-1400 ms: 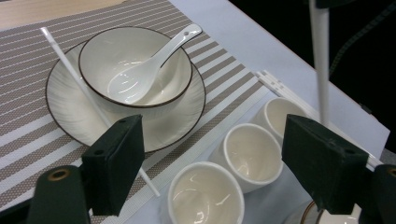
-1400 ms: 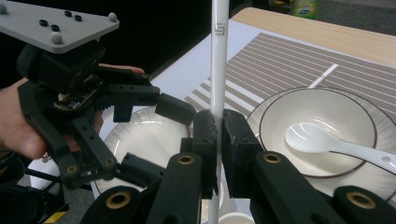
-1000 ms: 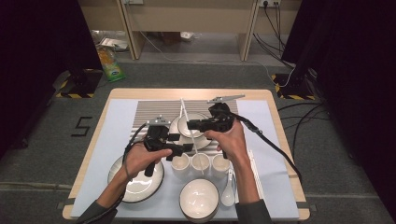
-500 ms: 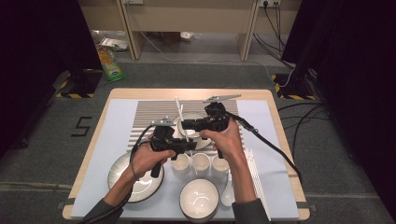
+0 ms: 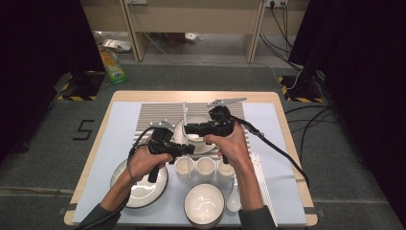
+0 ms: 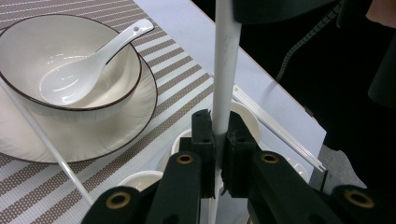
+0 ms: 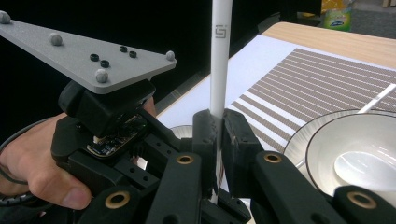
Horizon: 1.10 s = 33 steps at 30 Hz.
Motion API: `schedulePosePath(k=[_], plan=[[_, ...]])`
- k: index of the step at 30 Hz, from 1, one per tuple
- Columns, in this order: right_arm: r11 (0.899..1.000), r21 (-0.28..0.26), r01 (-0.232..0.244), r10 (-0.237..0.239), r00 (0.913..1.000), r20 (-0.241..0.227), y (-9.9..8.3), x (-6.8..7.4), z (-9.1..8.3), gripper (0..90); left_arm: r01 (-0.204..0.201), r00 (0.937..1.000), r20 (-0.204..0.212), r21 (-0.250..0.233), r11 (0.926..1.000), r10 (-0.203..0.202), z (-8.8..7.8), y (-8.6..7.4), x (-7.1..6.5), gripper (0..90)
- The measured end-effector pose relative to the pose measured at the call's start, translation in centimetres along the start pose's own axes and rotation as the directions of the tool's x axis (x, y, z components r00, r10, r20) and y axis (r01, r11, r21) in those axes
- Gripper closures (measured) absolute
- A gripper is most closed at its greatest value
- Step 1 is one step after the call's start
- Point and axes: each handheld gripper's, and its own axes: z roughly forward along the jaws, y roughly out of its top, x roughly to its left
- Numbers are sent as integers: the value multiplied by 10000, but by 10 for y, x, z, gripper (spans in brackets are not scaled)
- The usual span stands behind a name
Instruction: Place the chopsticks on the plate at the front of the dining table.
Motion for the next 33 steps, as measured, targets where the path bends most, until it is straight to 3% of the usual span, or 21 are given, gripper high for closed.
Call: schedulePosePath(k=[3, 6, 7, 12, 14, 15, 17, 19, 22, 23, 24, 25, 26, 27, 30, 33], plan=[[10000, 70, -52, 53, 10000, -55, 0, 0, 0, 822, 22, 10000, -8, 26, 10000, -22, -1, 0, 2, 842], [10000, -6, 58, -58, 9999, 87, 0, 1, -5, 722, 19, 10000, -23, 136, 9999, -19, -4, 0, 5, 842], [9999, 9, 101, -101, 9996, 253, 0, 1, -7, 682, 78, 10000, 27, 179, 9998, -79, -6, 0, 6, 842], [9994, 203, 279, -291, 9979, 582, -2, 0, -20, 645, 165, 9999, -31, 97, 9998, -165, -17, 3, 14, 842], [9986, 385, 351, -383, 9956, 857, -6, -2, -27, 620, 223, 9995, -217, 41, 9997, -222, -22, 4, 18, 842], [9976, 578, 392, -458, 9919, 1187, -11, -6, -35, 608, 278, 9993, -249, 36, 9996, -277, -24, 5, 20, 842], [9969, 699, 363, -453, 9903, 1314, -13, -9, -38, 601, 364, 9986, -393, -25, 9993, -364, -27, 7, 25, 842], [9937, 1061, 360, -564, 9789, 1964, -20, -15, -47, 592, 454, 9977, -501, -32, 9990, -455, -28, 9, 29, 842], [9921, 1208, 326, -596, 9721, 2268, -24, -19, -51, 578, 597, 9956, -717, -28, 9982, -598, -28, 11, 36, 842], [9843, 1711, 443, -932, 9526, 2895, -27, -21, -56, 572, 632, 9950, -771, -2, 9980, -630, -28, 11, 38, 842], [9789, 1986, 489, -1117, 9411, 3190, -28, -22, -57, 563, 670, 9943, -828, -7, 9978, -669, -27, 12, 40, 842], [9789, 1986, 489, -1117, 9411, 3190, -28, -22, -57, 563, 726, 9932, -915, -23, 9974, -725, -26, 12, 42, 842], [9701, 2368, 525, -1392, 9200, 3663, -31, -24, -60, 555, 760, 9922, -992, -3, 9971, -756, -25, 13, 43, 842], [9701, 2368, 525, -1392, 9200, 3663, -31, -24, -60, 555, 779, 9915, -1047, 40, 9970, -771, -24, 13, 45, 842], [9549, 2915, 561, -1816, 8871, 4243, -34, -25, -64, 548, 905, 9884, -1234, 83, 9959, -888, -19, 12, 51, 842], [9412, 3333, 546, -2117, 8643, 4563, -38, -26, -68, 538, 1055, 9853, -1374, 191, 9942, -1019, -13, 10, 57, 842]])
